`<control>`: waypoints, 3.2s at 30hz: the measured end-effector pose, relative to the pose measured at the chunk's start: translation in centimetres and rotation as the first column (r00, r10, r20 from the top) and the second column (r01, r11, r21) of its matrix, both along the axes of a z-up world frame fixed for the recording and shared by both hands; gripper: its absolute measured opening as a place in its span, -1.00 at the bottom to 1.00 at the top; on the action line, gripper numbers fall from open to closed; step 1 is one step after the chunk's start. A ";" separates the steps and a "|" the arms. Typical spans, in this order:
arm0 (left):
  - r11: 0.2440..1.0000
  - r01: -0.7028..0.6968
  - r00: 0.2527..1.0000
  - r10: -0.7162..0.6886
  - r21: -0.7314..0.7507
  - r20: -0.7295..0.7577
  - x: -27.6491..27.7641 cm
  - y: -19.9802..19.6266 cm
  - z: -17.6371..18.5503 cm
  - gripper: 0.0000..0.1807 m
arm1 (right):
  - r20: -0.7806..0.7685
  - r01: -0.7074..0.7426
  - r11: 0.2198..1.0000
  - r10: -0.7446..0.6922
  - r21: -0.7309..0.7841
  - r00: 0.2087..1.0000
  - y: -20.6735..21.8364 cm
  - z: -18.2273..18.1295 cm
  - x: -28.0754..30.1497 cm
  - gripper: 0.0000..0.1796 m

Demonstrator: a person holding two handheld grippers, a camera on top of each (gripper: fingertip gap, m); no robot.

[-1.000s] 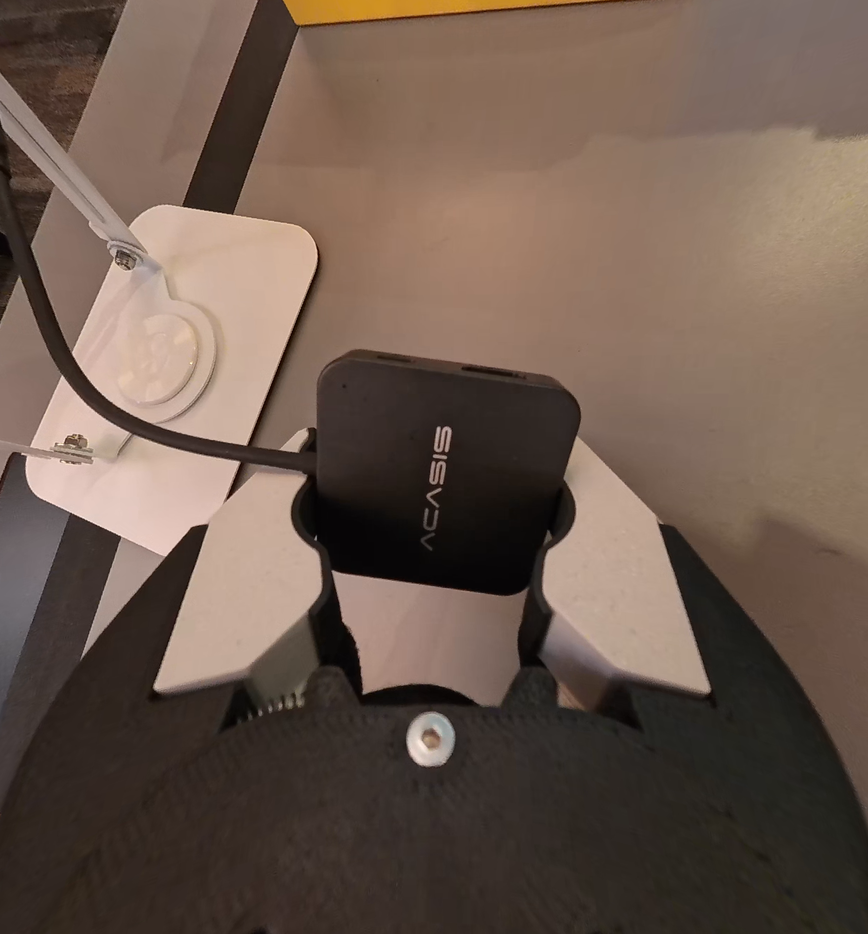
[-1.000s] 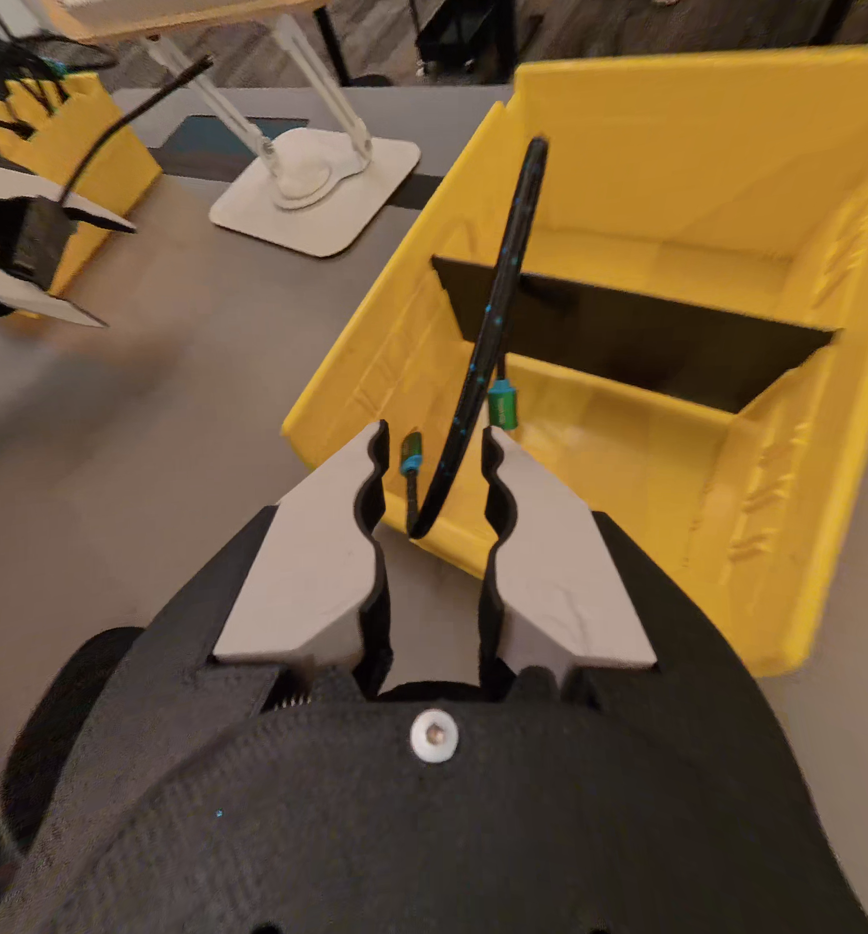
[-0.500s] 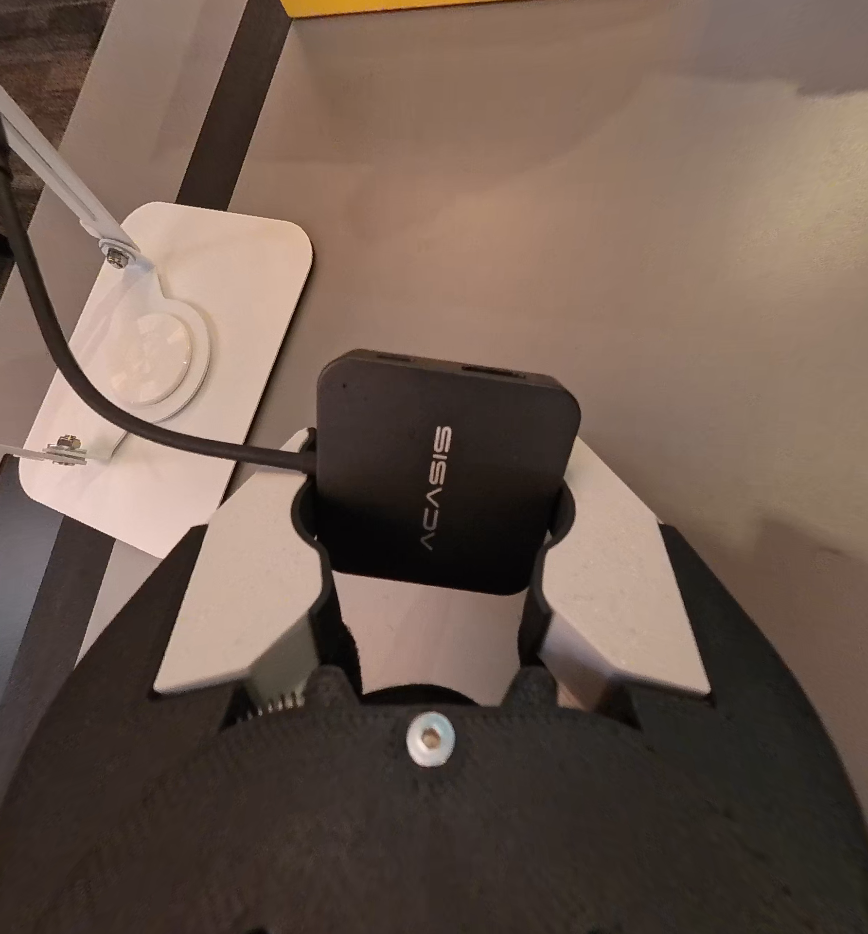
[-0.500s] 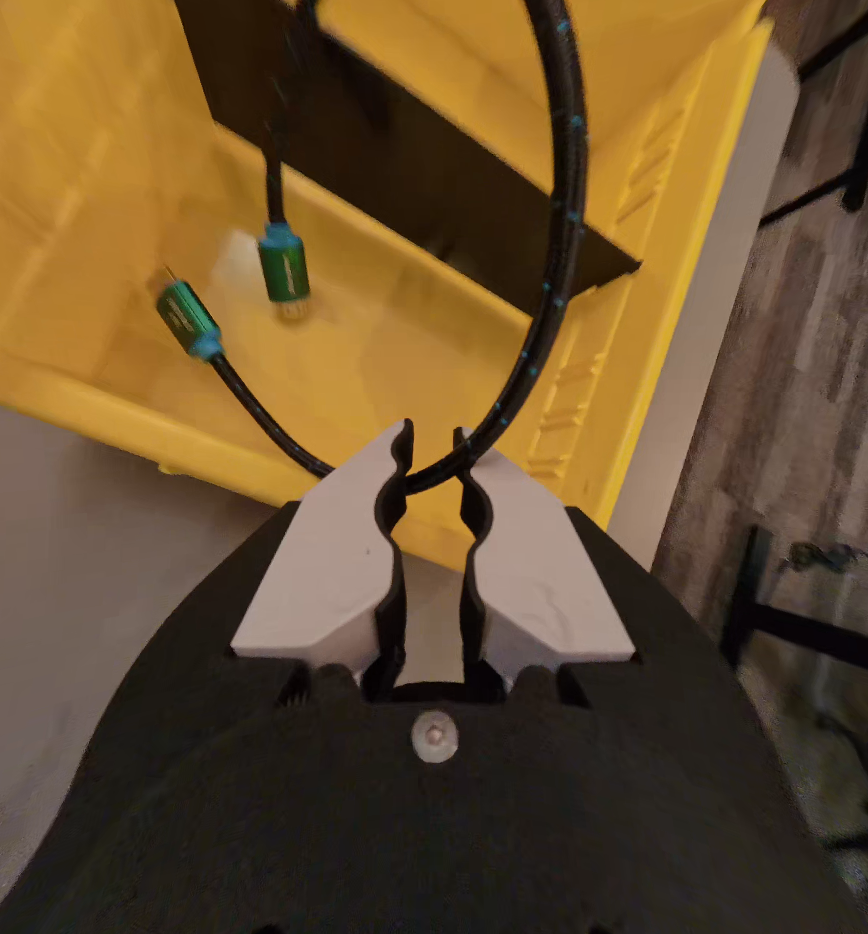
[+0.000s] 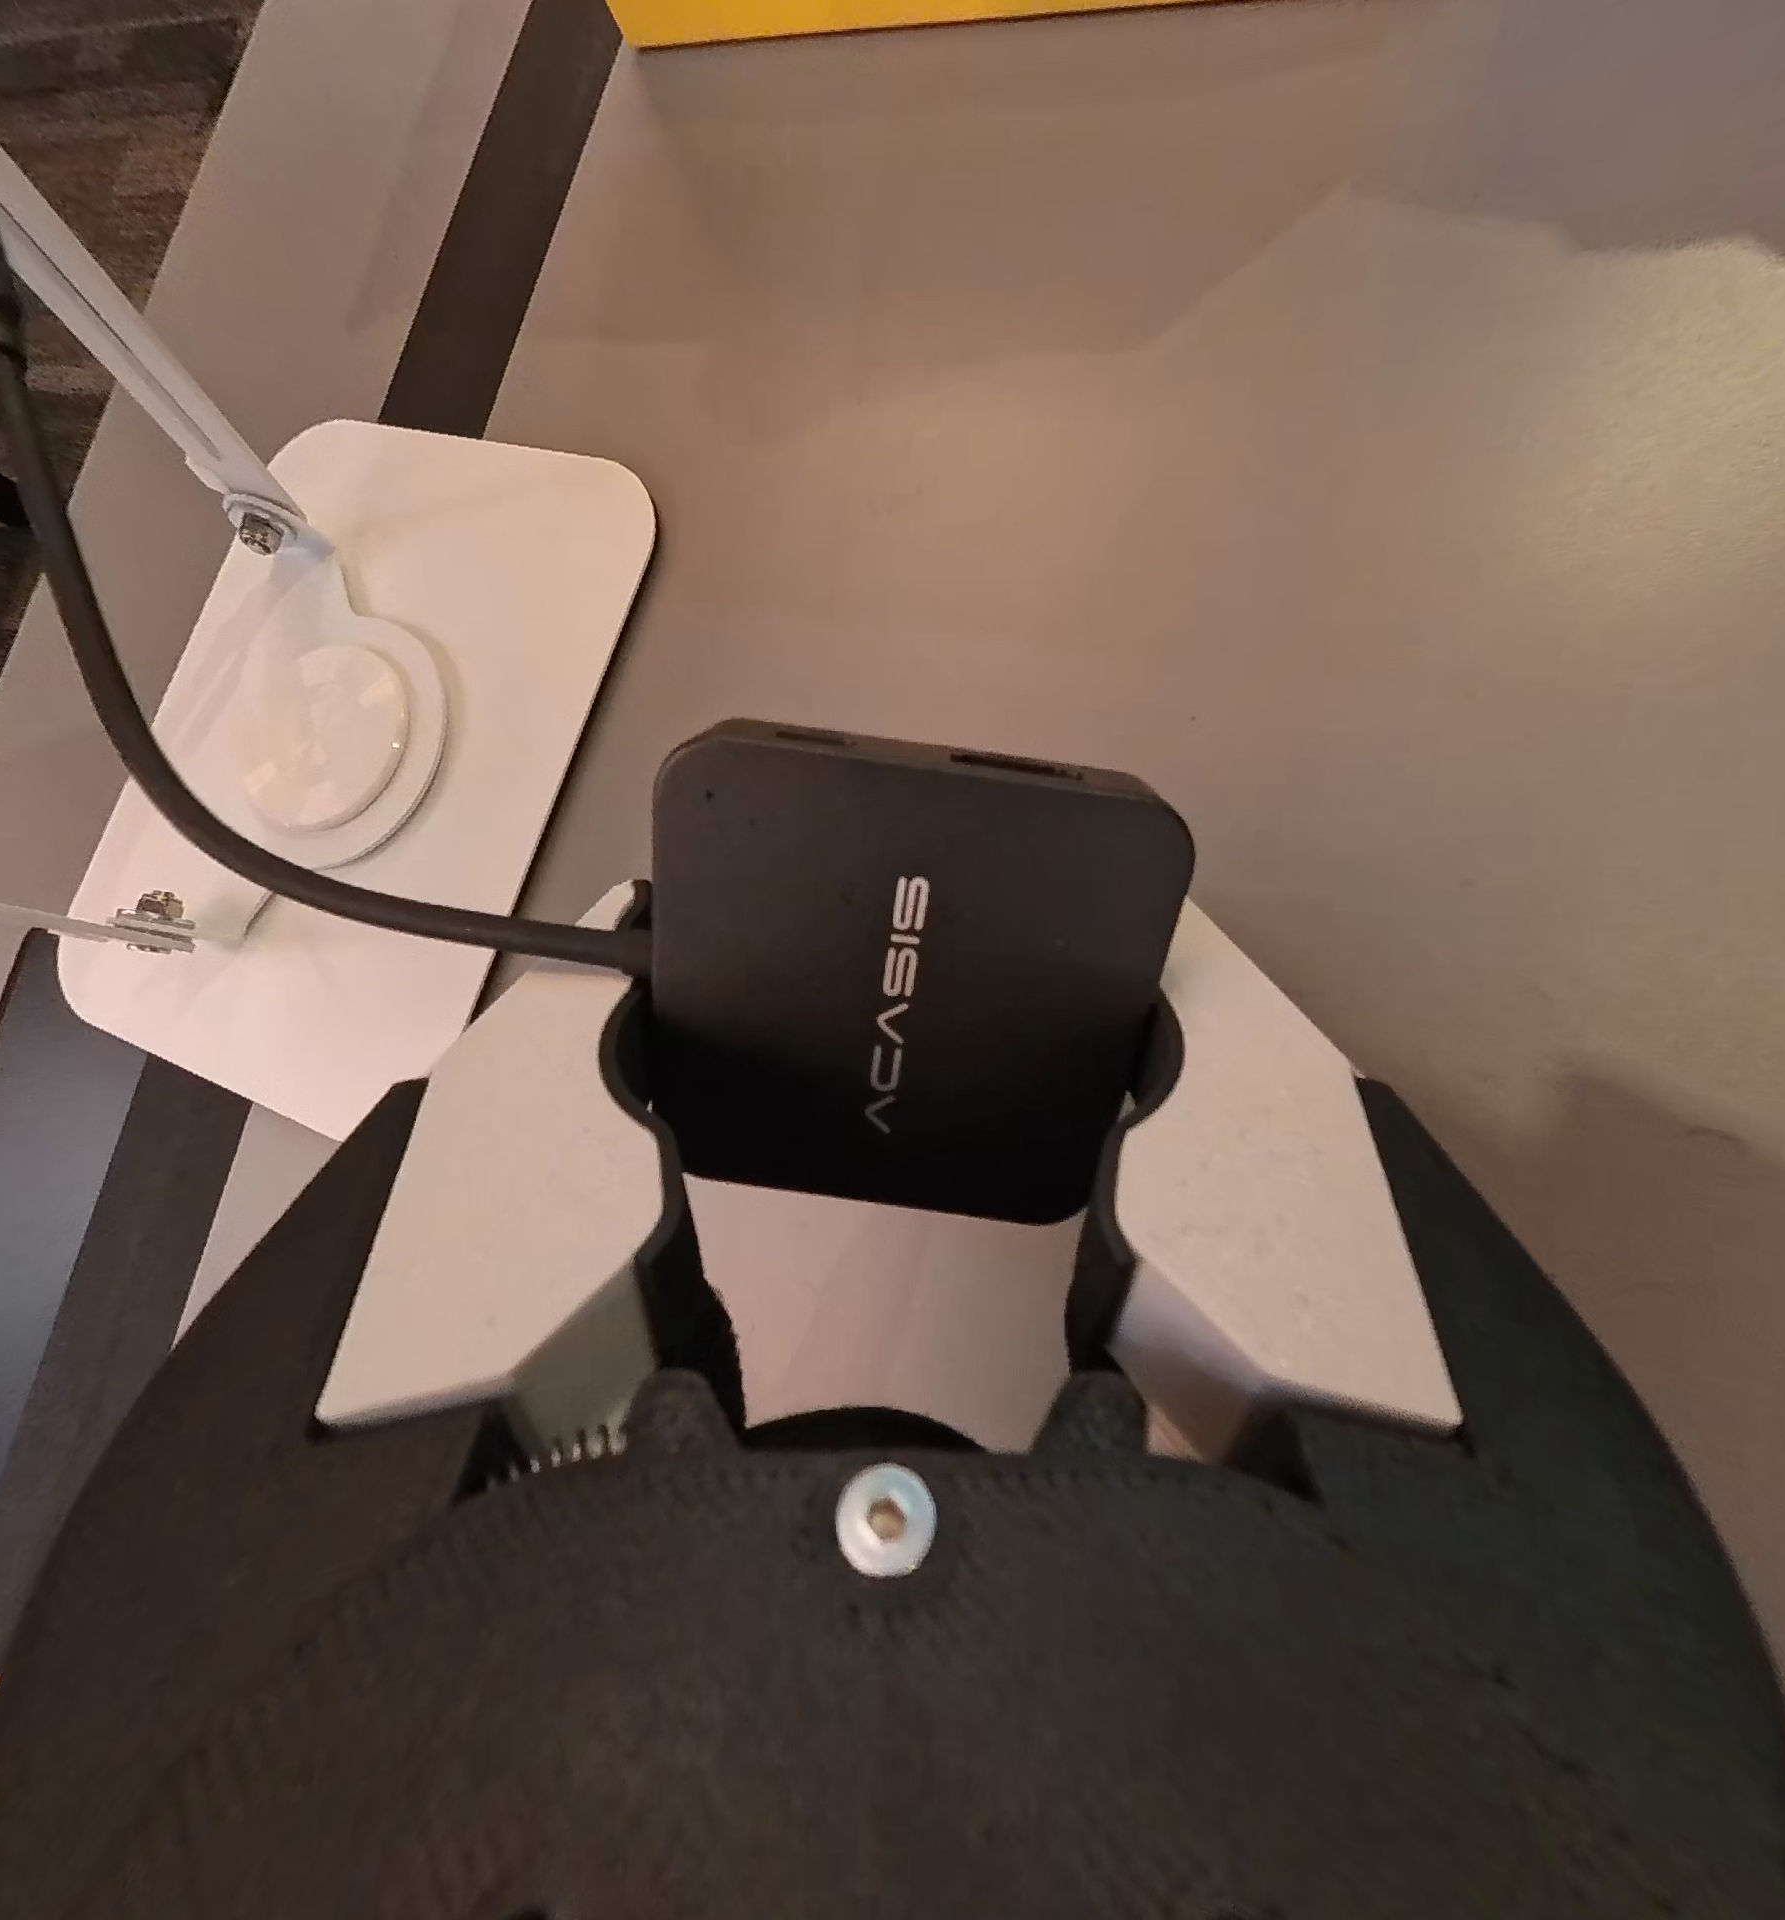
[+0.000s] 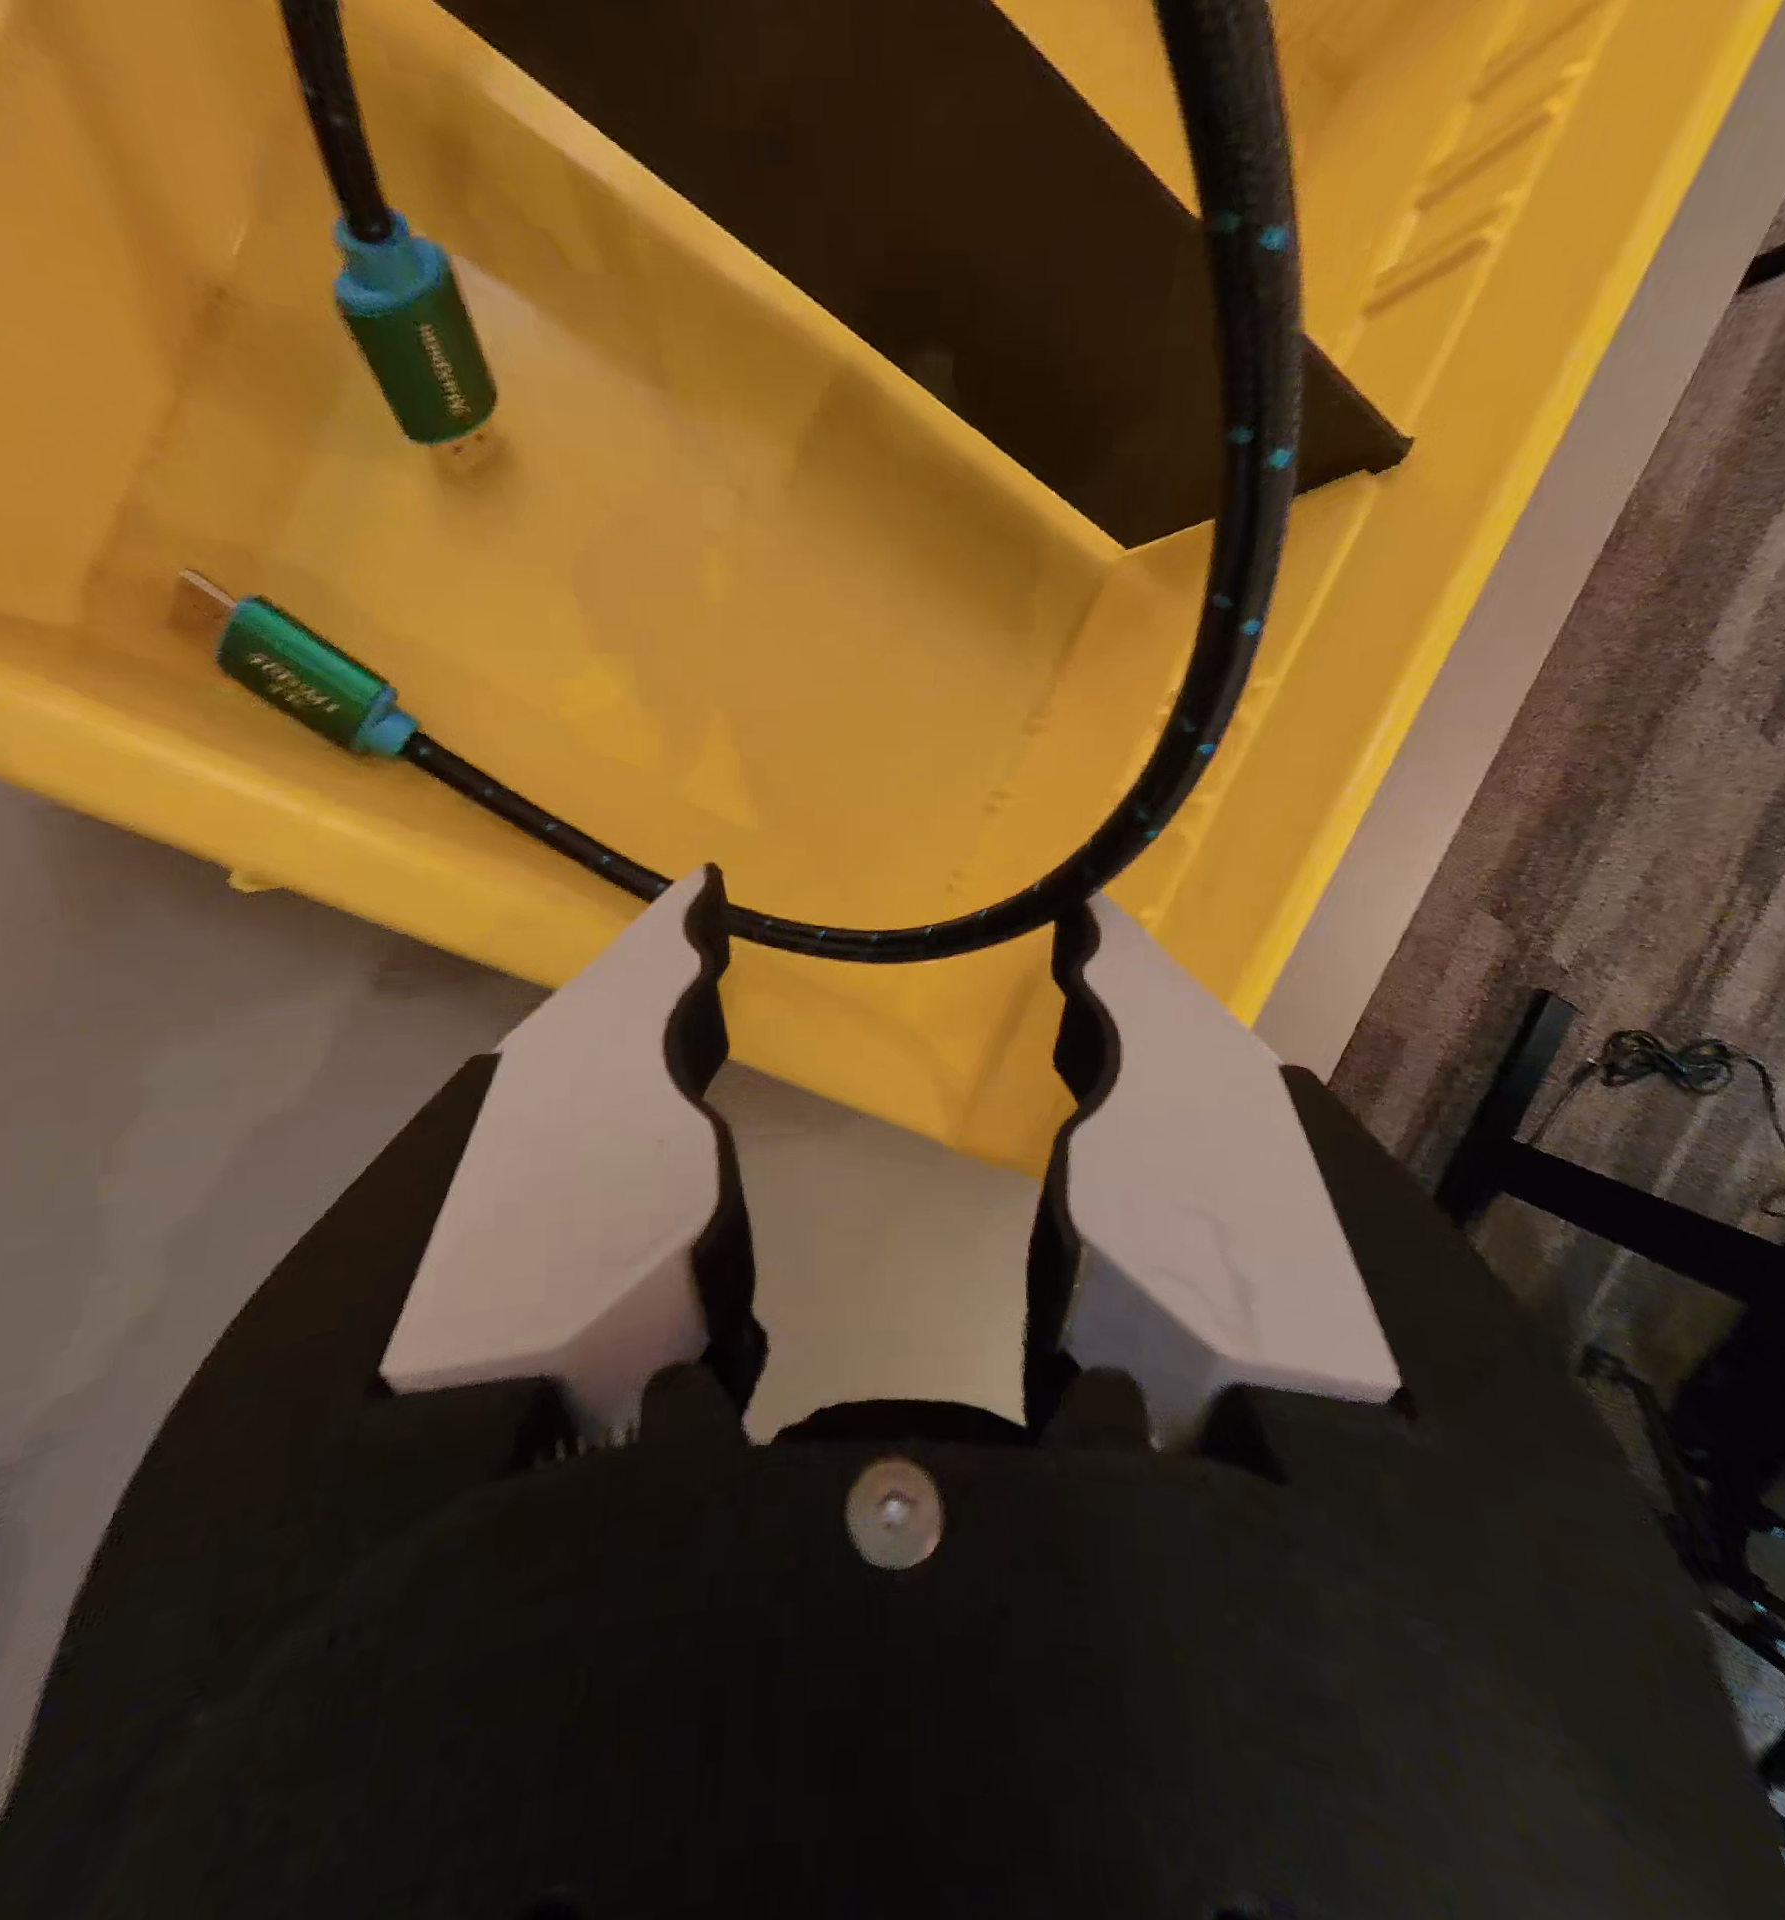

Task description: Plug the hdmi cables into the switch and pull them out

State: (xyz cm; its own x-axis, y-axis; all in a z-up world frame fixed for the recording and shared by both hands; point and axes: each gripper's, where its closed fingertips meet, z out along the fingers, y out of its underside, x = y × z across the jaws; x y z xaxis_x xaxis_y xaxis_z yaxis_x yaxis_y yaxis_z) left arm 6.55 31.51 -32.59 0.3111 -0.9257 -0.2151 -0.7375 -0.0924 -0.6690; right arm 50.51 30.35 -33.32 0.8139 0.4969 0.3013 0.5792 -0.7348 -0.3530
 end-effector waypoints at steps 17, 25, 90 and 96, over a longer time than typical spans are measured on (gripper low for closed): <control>0.997 0.019 0.999 -0.022 0.076 0.036 1.6 -0.5 1.9 -0.03 | -0.309 -0.442 0.827 0.546 0.349 0.778 -1.7 10.4 -24.3 -0.36; 0.981 0.014 1.000 -0.013 0.194 -0.010 2.7 -0.3 2.6 -0.03 | -0.659 -0.522 0.801 0.565 0.294 0.497 -2.0 9.0 -38.8 -0.31; 0.958 -0.087 0.995 0.070 0.274 0.069 1.8 1.6 4.0 -0.16 | 0.065 -0.543 0.395 0.847 -0.741 0.527 13.7 -3.2 -2.0 -0.87; 0.959 -0.087 0.995 0.072 0.269 0.064 1.6 1.6 3.8 -0.17 | 0.135 -0.509 0.461 0.823 -0.727 0.551 15.2 -4.2 -1.9 -0.52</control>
State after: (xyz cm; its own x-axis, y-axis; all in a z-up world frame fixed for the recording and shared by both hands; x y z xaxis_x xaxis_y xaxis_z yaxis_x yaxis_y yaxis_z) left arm 8.11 33.16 -28.81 0.3990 -0.8069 -0.4355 -0.6977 0.0411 -0.7152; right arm 48.58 45.58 -37.52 -0.0032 0.9988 -0.0483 0.9267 0.0211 0.3751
